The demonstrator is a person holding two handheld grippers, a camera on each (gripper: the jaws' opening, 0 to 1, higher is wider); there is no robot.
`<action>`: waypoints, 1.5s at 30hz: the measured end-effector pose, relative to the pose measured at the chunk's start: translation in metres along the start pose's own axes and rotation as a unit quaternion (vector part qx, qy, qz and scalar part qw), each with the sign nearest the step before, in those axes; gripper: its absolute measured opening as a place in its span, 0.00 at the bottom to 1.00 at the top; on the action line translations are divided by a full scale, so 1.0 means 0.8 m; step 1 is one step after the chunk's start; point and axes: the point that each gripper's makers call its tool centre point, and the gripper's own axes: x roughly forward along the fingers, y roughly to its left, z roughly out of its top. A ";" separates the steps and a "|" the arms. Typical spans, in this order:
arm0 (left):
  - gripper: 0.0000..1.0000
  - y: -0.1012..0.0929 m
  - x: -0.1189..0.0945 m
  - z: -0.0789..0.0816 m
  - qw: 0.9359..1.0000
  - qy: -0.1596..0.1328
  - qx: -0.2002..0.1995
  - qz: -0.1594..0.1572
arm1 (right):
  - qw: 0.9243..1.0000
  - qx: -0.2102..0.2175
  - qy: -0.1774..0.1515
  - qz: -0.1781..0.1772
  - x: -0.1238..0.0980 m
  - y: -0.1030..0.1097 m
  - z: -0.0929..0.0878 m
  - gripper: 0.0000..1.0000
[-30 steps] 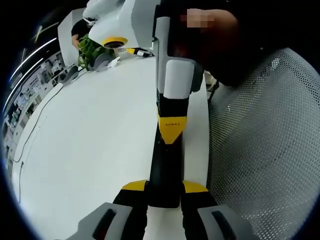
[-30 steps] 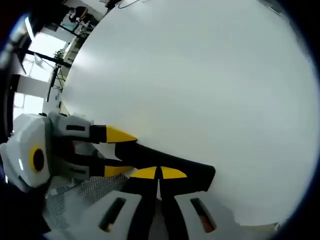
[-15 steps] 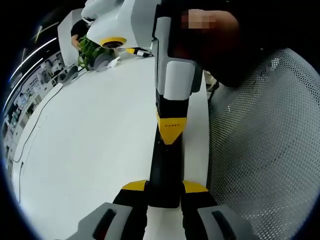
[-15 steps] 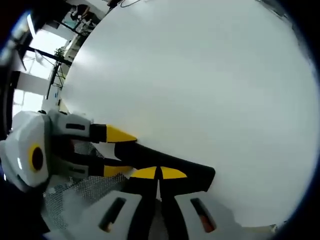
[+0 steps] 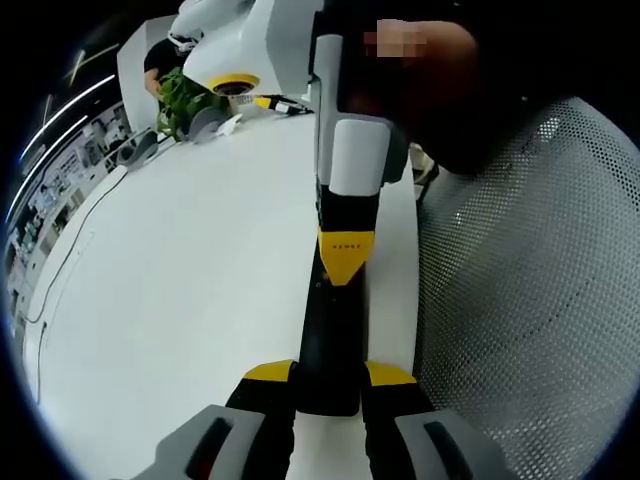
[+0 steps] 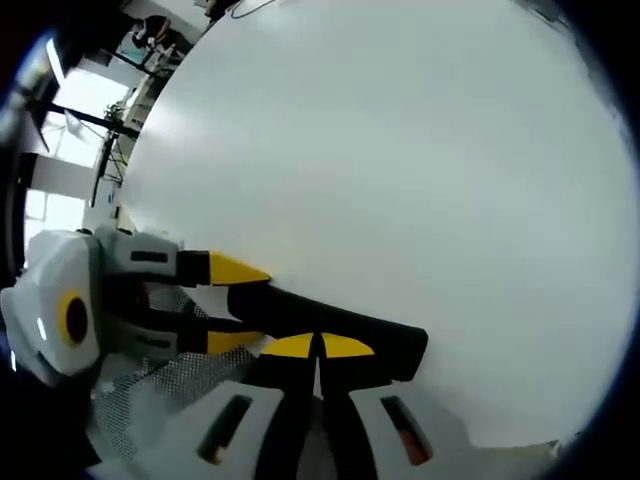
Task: Press the specified remote control buttons in sequence, fully releasing each button before pressing the next.
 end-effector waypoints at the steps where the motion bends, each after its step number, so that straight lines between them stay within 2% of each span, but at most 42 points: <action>1: 0.25 0.000 0.000 0.000 1.000 0.000 0.000 0.000 | 1.000 -0.002 0.000 -0.001 0.000 0.000 0.000 0.00; 7: 0.25 0.000 0.000 0.000 1.000 0.001 0.000 0.000 | 1.000 -0.010 0.001 -0.008 0.001 0.000 0.001 0.00; 11: 0.25 0.000 0.000 0.000 1.000 0.002 0.001 0.000 | 0.999 -0.034 0.002 -0.028 0.002 0.001 0.001 0.00; 16: 0.25 0.000 0.001 0.000 1.000 0.004 0.003 -0.002 | 0.997 -0.044 0.019 -0.056 0.003 0.001 0.002 0.00; 20: 0.25 0.000 0.001 0.000 1.000 0.004 0.004 -0.002 | 0.996 -0.047 0.026 -0.065 0.003 -0.001 0.002 0.00; 30: 0.25 0.000 0.001 0.000 1.000 0.004 0.005 -0.003 | 1.000 -0.011 0.008 -0.023 0.000 -0.004 0.001 0.00; 32: 0.25 0.000 0.001 0.000 1.000 0.003 0.005 -0.002 | 1.000 0.012 0.004 -0.010 -0.001 -0.002 0.001 0.00; 40: 0.25 0.001 0.001 0.000 1.000 0.003 0.005 -0.002 | 1.000 0.020 0.014 0.006 -0.002 0.005 -0.005 0.00; 45: 0.25 0.000 0.001 0.000 1.000 0.003 0.004 -0.002 | 0.999 0.022 0.040 0.008 0.003 0.004 -0.017 0.00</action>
